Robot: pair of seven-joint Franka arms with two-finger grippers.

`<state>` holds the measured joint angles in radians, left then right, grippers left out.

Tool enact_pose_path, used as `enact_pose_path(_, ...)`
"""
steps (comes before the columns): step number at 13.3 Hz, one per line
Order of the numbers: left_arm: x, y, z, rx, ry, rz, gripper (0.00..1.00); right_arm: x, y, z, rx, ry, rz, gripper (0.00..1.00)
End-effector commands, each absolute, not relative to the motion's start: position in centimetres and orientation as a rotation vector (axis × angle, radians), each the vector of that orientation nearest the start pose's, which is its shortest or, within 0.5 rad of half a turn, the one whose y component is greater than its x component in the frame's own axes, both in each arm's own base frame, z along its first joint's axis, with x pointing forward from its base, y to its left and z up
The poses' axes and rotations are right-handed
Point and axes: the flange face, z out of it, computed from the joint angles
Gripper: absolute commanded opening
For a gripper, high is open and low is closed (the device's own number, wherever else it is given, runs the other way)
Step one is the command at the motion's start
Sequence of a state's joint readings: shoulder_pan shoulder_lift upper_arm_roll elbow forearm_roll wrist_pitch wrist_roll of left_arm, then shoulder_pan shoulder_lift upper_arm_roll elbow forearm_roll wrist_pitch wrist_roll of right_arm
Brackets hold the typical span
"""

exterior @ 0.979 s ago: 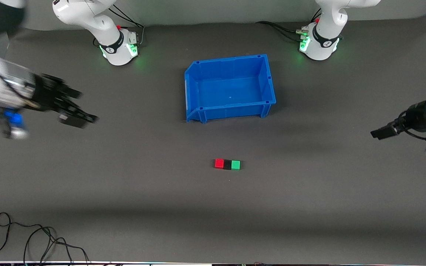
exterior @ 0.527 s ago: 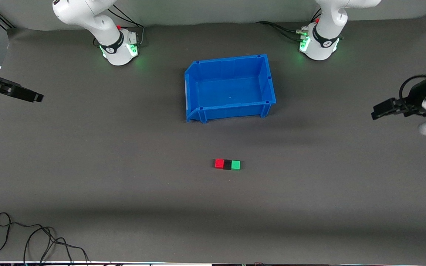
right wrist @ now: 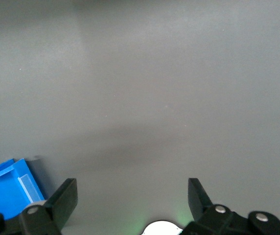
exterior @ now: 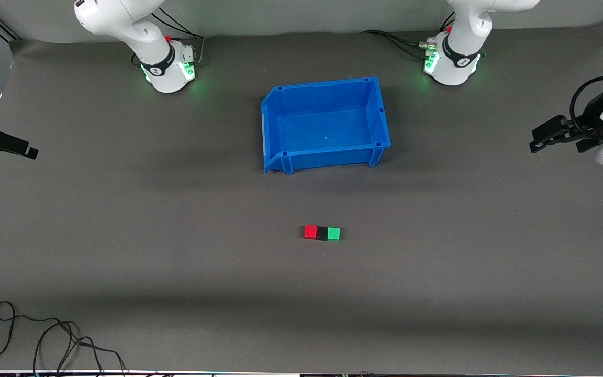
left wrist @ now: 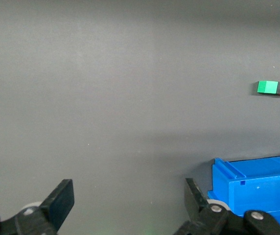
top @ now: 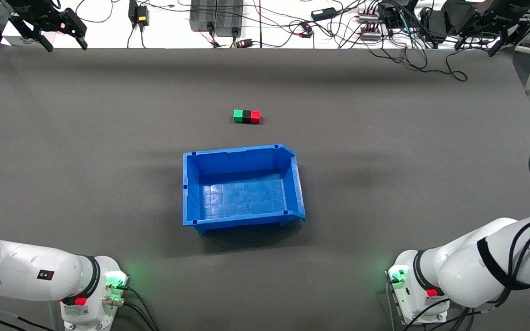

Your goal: Attach green and red cubes to black cube

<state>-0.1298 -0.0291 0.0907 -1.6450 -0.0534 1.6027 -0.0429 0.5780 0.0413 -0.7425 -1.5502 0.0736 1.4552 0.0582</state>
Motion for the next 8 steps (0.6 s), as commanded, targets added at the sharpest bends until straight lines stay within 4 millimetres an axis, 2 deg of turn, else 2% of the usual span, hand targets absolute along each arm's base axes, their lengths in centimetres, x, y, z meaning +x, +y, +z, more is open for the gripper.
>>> enact_pose_path(1,54.7,-2.8,61.5,-3.179,0.024,-0.012,1.00,54.1,-6.5,61.1,-3.082,0.289,0.156,1.00)
enact_pose_path(8,56.3,-2.5,60.9,-3.180,0.000,0.002,1.00,54.2,-6.2,60.9,-3.086,0.285,0.162,1.00)
